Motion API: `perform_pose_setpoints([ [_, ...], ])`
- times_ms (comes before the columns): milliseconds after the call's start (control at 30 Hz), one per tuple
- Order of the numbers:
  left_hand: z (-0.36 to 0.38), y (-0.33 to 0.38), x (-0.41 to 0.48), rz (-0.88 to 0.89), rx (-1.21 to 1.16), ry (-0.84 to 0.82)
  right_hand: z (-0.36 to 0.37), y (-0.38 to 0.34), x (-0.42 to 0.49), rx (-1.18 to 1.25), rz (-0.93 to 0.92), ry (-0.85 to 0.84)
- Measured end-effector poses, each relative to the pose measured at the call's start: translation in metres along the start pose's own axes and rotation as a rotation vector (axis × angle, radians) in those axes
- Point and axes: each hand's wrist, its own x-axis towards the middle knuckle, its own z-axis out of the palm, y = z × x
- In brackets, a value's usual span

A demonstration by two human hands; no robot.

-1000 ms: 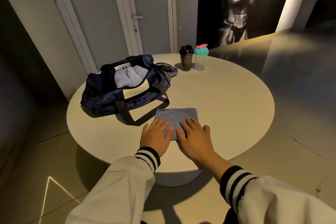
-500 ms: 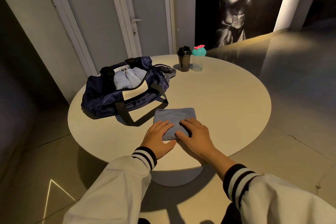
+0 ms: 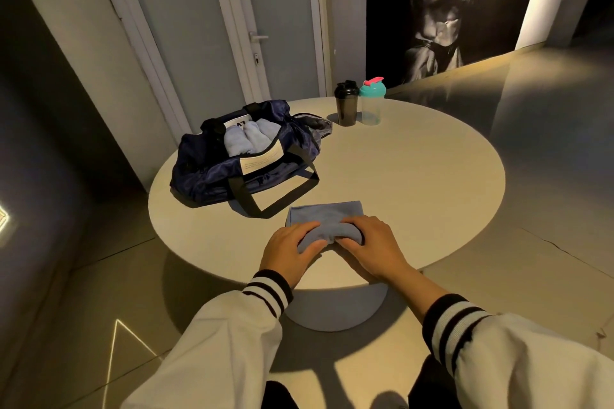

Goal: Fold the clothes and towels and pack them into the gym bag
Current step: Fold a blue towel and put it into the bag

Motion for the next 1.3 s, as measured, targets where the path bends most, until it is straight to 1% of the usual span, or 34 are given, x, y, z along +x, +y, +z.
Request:
perform_pose_setpoints([
  [100,-0.002,0.012,0.004,0.054,0.047,-0.017,-0.003,-0.003,0.002,-0.015,0.049,0.001],
  [167,-0.006,0.017,0.01,0.039,0.06,-0.016,-0.007,-0.005,0.005,-0.024,0.058,-0.032],
  [200,-0.009,0.017,0.012,0.006,0.0,-0.023,-0.009,-0.007,0.007,-0.023,0.068,-0.047],
  [300,-0.015,0.017,0.018,-0.109,-0.331,-0.005,-0.013,-0.013,0.013,0.003,0.109,-0.044],
  [433,-0.012,0.016,0.024,-0.207,-0.463,0.153,-0.009,-0.016,0.009,0.101,0.24,0.074],
  [533,-0.006,0.012,0.024,-0.191,-0.541,0.174,-0.003,-0.018,0.008,0.128,0.351,0.134],
  [600,-0.001,0.009,0.024,-0.162,-0.508,0.156,0.001,-0.02,0.009,0.077,0.36,0.176],
  [633,0.0,0.009,0.025,-0.155,-0.479,0.152,0.004,-0.023,0.009,0.036,0.331,0.206],
  [733,0.003,0.008,0.032,-0.175,-0.395,0.146,0.008,-0.031,0.014,-0.171,0.142,0.279],
  [800,0.006,0.007,0.036,-0.174,-0.375,0.141,0.012,-0.03,0.018,-0.309,0.02,0.215],
  [833,0.007,0.006,0.036,-0.169,-0.38,0.146,0.014,-0.028,0.019,-0.352,0.001,0.167],
  [933,0.011,0.001,0.037,-0.155,-0.348,0.198,0.02,-0.017,0.015,-0.338,0.088,0.093],
  [1100,0.014,-0.003,0.042,-0.197,-0.192,0.298,0.019,-0.013,0.013,-0.293,0.179,0.024],
  [1133,0.014,-0.004,0.042,-0.213,-0.13,0.303,0.019,-0.014,0.012,-0.292,0.184,0.02],
  [1200,0.012,-0.003,0.039,-0.238,0.077,0.333,0.019,-0.015,0.012,-0.296,0.188,0.02],
  [1233,0.012,0.001,0.035,-0.217,0.193,0.37,0.019,-0.015,0.011,-0.293,0.195,0.016],
  [1267,0.012,0.005,0.031,-0.133,0.297,0.411,0.019,-0.015,0.011,-0.288,0.204,0.015],
  [1300,0.013,0.01,0.029,0.004,0.382,0.42,0.019,-0.015,0.01,-0.285,0.213,0.013],
])
